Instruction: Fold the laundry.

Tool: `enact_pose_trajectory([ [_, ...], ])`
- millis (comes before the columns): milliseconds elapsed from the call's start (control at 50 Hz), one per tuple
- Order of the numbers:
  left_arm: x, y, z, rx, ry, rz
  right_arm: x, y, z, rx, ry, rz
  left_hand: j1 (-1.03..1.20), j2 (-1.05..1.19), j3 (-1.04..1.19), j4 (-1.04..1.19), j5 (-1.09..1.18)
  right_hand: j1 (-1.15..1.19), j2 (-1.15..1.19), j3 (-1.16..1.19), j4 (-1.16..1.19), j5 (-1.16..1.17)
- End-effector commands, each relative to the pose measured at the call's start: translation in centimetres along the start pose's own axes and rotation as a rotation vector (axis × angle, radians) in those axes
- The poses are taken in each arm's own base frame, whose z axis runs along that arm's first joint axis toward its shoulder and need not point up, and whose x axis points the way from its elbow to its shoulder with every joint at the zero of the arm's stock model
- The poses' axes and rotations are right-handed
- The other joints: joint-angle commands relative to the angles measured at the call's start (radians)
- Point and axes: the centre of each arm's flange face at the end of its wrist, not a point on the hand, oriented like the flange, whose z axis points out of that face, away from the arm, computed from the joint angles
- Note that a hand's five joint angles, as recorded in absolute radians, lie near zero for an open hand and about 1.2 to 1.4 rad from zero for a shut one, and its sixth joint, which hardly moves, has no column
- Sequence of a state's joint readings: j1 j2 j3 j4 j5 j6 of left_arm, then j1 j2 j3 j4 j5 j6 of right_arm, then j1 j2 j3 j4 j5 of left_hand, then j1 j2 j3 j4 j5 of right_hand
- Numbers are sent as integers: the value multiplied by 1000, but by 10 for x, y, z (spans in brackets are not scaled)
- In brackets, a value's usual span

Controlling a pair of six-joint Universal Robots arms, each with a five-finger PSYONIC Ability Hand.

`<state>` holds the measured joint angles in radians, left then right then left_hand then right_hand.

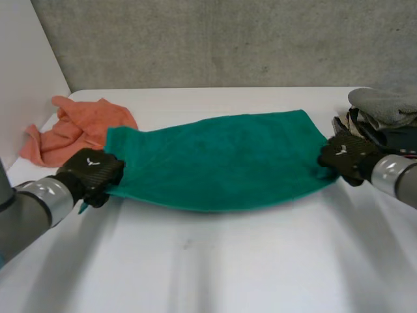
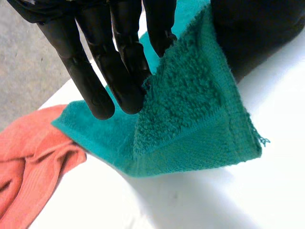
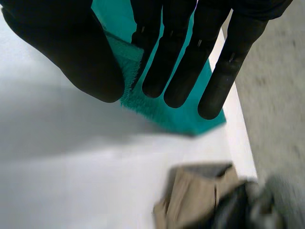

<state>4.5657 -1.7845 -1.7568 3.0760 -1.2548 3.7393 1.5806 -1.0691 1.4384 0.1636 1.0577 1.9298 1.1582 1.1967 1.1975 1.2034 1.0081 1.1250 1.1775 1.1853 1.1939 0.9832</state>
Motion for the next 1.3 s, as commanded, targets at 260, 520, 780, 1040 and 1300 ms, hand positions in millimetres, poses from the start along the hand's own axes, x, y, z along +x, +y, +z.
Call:
enact_pose_trajectory([
  [260, 32, 14, -54, -205, 312, 279, -29, 2, -67, -326, -178, 165, 238, 200, 199, 193, 214, 271, 219, 211, 202, 239],
  [520, 4, -13, 45, -36, 12, 247, 6, 9, 18, -194, 198, 249, 238, 200, 199, 193, 214, 271, 219, 211, 202, 239],
  [780, -7, -11, 99, -56, -82, 261, 24, 3, 64, -38, 437, 283, 238, 200, 199, 193, 214, 271, 219, 211, 202, 239],
  [1040, 14, -19, 84, -46, -36, 239, 33, -31, -8, -156, 372, 520, 238, 200, 199, 193, 214, -736, -789, -796, -805, -769],
  [1300, 5, -21, 97, -25, -71, 224, -75, -57, -89, -238, -94, 687, 238, 200, 199, 193, 214, -598, -651, -658, -667, -631],
])
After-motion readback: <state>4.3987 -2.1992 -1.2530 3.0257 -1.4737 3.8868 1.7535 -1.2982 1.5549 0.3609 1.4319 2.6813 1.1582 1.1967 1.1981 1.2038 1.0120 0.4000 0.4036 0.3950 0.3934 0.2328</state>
